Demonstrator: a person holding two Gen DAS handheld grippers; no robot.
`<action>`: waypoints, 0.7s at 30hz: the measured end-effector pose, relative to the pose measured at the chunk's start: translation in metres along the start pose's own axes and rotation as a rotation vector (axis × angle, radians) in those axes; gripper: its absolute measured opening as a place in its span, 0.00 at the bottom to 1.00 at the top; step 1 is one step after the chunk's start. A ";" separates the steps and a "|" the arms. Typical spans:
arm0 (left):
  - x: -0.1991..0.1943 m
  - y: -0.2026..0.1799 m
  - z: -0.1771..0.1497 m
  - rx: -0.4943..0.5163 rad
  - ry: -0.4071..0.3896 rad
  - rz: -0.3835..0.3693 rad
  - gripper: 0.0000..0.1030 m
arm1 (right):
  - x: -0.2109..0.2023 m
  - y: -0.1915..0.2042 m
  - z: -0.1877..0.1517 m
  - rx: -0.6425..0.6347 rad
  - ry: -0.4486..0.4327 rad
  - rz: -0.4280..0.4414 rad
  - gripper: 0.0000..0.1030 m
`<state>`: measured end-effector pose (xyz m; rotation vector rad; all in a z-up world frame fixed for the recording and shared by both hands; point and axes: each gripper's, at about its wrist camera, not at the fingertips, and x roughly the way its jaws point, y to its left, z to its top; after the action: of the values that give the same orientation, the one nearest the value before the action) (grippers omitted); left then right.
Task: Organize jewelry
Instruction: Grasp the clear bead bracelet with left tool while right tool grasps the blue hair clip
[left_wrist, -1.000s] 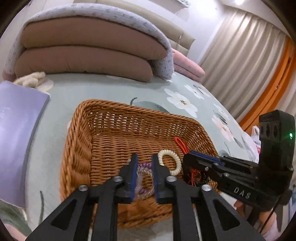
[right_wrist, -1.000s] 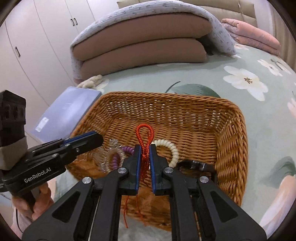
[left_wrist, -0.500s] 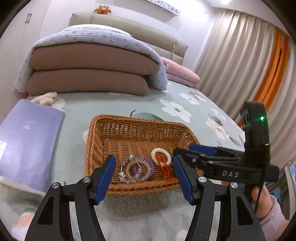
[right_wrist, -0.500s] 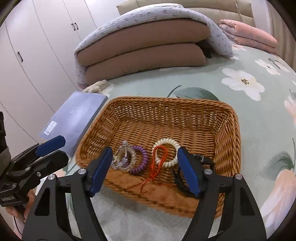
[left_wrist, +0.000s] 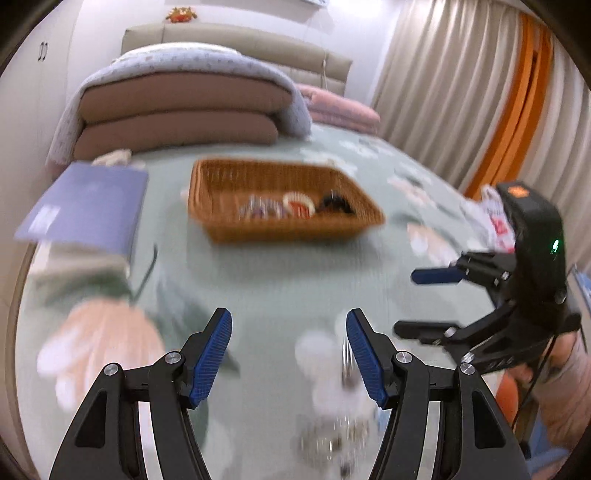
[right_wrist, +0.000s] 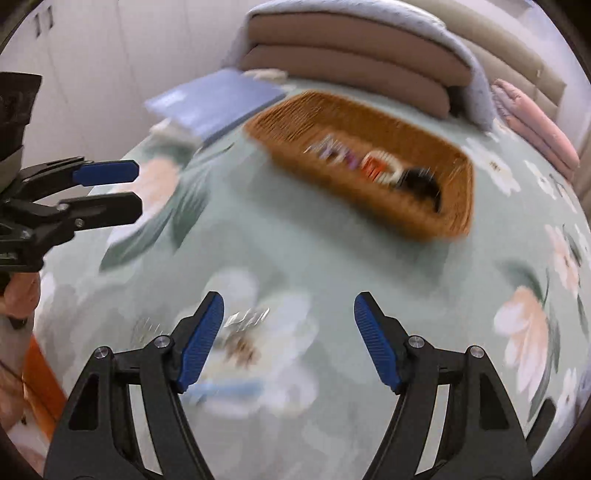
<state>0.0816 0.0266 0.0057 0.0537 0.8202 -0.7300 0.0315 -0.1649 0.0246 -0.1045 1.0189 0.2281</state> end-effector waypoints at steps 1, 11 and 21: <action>-0.001 -0.001 -0.008 0.000 0.013 0.001 0.64 | -0.003 0.004 -0.008 0.003 0.005 0.016 0.70; 0.013 -0.003 -0.066 -0.022 0.153 -0.027 0.42 | -0.011 0.028 -0.063 0.104 0.052 0.089 0.69; 0.039 -0.014 -0.078 0.032 0.260 -0.027 0.26 | 0.011 0.022 -0.093 0.292 0.090 0.072 0.59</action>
<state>0.0399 0.0182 -0.0715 0.1694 1.0582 -0.7712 -0.0457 -0.1598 -0.0329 0.1882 1.1361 0.1387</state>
